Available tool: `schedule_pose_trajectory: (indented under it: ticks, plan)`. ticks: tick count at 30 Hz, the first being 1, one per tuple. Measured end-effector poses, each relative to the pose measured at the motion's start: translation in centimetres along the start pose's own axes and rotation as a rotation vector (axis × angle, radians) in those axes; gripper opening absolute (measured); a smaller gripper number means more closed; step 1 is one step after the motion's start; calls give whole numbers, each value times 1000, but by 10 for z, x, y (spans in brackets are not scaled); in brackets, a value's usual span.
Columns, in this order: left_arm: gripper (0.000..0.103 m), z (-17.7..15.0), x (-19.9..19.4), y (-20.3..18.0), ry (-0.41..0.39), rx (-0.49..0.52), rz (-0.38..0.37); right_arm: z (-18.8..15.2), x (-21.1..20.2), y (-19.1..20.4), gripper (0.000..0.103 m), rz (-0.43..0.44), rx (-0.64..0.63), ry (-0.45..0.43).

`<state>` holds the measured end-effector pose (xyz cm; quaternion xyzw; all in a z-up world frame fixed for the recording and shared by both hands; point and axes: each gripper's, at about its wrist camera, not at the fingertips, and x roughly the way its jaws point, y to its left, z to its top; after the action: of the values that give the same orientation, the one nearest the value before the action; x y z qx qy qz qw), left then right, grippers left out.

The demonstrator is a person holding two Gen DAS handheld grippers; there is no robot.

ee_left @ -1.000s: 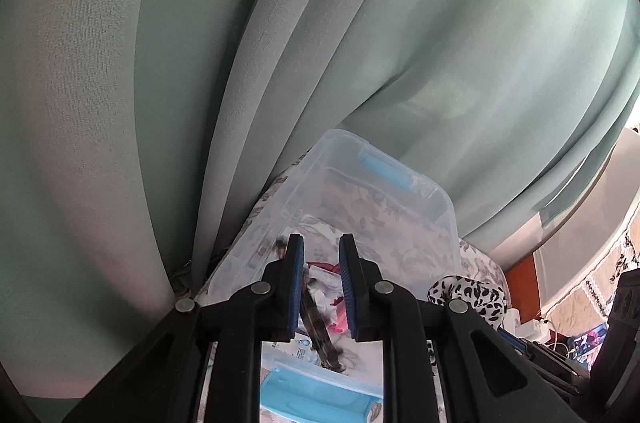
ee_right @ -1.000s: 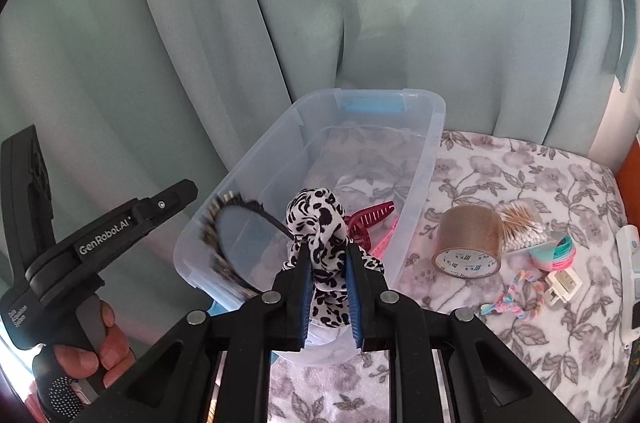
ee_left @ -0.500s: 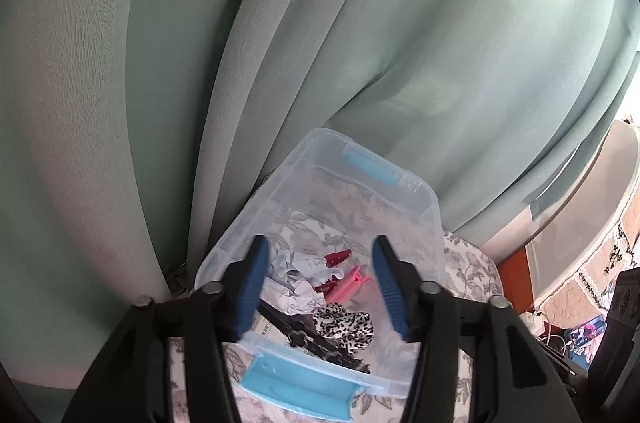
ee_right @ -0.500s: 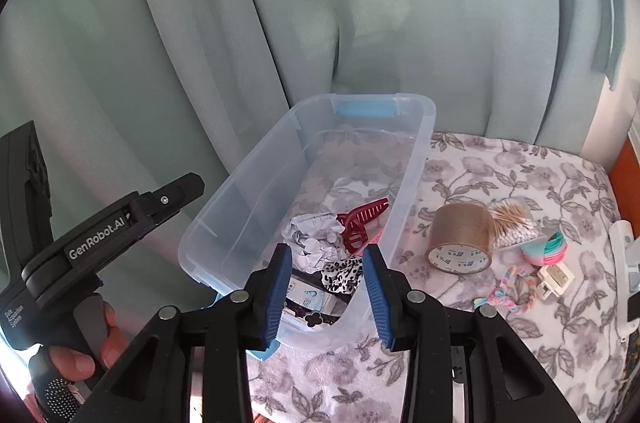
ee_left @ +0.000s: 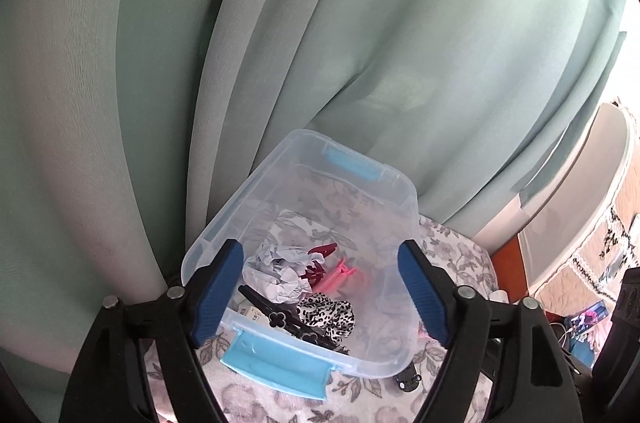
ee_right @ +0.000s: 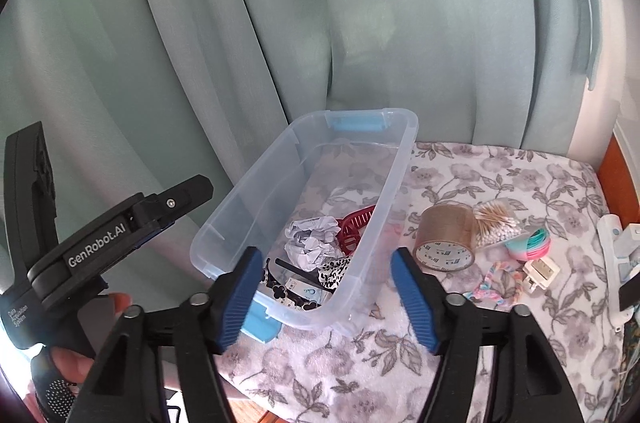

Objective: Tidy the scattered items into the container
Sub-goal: 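Withdraw both tools from the container back over the remaining items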

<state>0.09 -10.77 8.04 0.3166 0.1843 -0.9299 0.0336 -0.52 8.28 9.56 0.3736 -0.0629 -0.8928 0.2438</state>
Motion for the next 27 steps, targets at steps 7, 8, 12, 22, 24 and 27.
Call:
schedule_pose_trajectory:
  ticks: [7,8,12,22,24,27]
  plan:
    - [88,-4,-16,-19,-33,44,38,-6,-24,-10,100,3,26,-49]
    - [89,-5,-18,-20,-35,46,38,-7,-28,-13,103,8,33,-57]
    - [95,-6,-29,-32,-61,79,37,-13,-43,-21,103,15,51,-82]
    - [97,-20,-41,-74,-87,186,14,-26,-79,-56,103,-17,125,-156]
    - [101,-24,-41,-84,-97,210,15,-28,-84,-68,103,-26,151,-164]
    - [103,-31,-42,-100,-102,239,4,-30,-94,-84,103,-42,172,-192]
